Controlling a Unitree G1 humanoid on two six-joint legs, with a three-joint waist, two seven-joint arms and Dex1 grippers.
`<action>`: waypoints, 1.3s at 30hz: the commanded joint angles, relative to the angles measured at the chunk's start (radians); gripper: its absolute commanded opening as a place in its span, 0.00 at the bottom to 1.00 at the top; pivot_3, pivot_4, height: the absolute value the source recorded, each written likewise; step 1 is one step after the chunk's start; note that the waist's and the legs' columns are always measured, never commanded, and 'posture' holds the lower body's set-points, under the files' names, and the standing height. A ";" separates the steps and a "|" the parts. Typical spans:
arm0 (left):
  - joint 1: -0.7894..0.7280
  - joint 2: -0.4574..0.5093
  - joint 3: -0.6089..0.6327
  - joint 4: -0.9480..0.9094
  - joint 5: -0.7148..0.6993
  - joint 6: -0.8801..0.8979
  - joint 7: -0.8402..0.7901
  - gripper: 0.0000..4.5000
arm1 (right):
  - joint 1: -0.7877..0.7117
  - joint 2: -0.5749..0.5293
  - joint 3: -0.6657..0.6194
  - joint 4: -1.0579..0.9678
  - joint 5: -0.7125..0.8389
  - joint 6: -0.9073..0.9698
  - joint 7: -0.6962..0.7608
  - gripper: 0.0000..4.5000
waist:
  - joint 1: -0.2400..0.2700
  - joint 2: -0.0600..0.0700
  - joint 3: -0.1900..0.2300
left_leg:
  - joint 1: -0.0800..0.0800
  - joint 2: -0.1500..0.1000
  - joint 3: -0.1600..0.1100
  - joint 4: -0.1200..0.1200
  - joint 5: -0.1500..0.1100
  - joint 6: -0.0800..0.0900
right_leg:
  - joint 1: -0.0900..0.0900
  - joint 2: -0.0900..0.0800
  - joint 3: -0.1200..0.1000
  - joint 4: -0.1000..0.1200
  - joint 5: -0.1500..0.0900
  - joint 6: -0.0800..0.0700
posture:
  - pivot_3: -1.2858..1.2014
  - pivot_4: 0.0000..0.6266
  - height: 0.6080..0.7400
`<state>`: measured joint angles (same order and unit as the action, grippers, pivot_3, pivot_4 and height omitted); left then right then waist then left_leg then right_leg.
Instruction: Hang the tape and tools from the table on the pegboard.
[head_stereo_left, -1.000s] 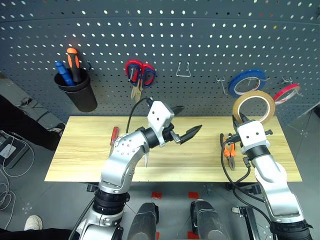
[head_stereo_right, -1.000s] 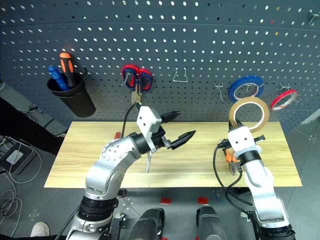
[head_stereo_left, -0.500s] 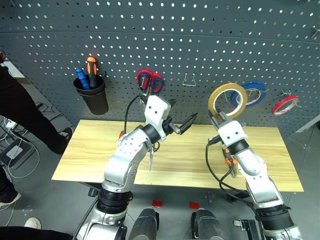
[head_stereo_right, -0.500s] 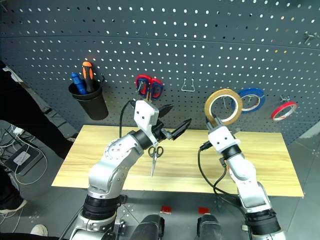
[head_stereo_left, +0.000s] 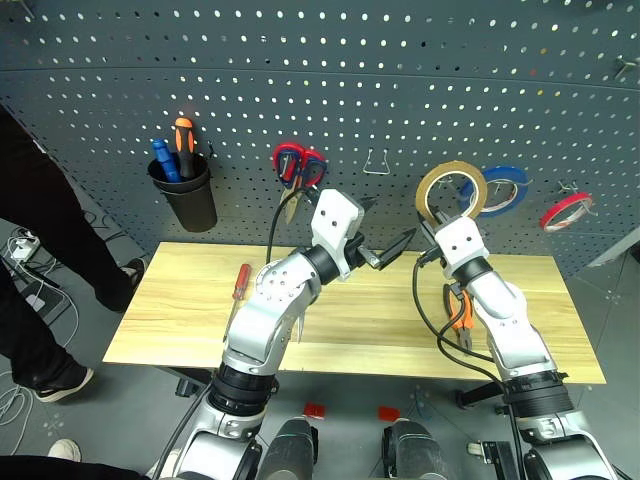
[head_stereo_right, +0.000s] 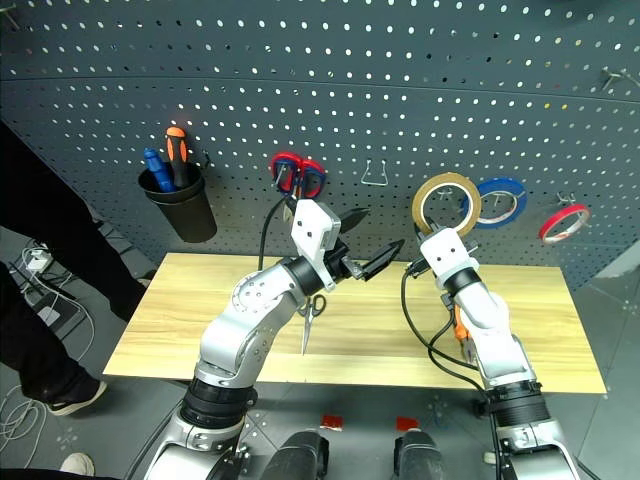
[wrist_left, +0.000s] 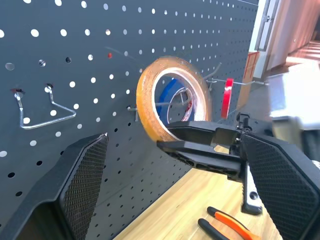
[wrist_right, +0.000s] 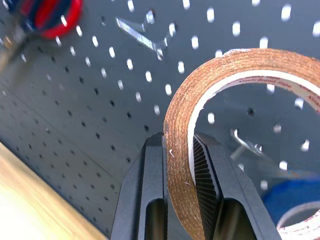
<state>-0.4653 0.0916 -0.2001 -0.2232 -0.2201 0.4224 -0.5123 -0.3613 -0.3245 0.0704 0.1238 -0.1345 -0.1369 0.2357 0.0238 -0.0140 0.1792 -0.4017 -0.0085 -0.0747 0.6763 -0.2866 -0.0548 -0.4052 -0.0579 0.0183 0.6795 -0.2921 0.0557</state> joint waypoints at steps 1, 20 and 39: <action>-0.019 -0.007 -0.007 -0.009 -0.005 -0.027 -0.001 1.00 | -0.024 0.010 -0.019 -0.014 0.016 -0.003 -0.007 0.10 | 0.000 0.000 0.000 | 0.000 0.000 0.000 0.000 0.000 0.000 | 0.000 0.000 0.000 0.000 0.000 0.000 | 0.56 0.19 1.00; -0.037 -0.009 -0.008 0.012 -0.008 -0.034 -0.001 1.00 | 0.021 0.002 -0.049 -0.050 0.012 0.035 -0.007 0.89 | 0.000 0.000 0.000 | 0.000 0.000 0.000 0.000 0.000 0.000 | 0.000 0.000 0.000 0.000 0.000 0.000 | 0.55 0.23 1.00; 0.147 0.241 -0.137 -0.007 0.067 -0.087 -0.188 1.00 | 0.166 0.009 -0.201 -0.319 0.169 0.930 0.032 0.99 | -0.019 0.005 0.025 | 0.002 0.001 -0.003 0.000 -0.004 0.008 | 0.002 0.001 0.001 0.001 0.000 -0.001 | 0.53 0.46 1.00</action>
<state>-0.3128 0.3299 -0.3210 -0.1984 -0.1588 0.3620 -0.6787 -0.1706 -0.3206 -0.1011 -0.1603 0.0071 0.7280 0.2806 0.0043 -0.0090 0.2042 -0.3999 -0.0078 -0.0781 0.6765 -0.2911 -0.0468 -0.4032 -0.0571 0.0197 0.6802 -0.2925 0.0551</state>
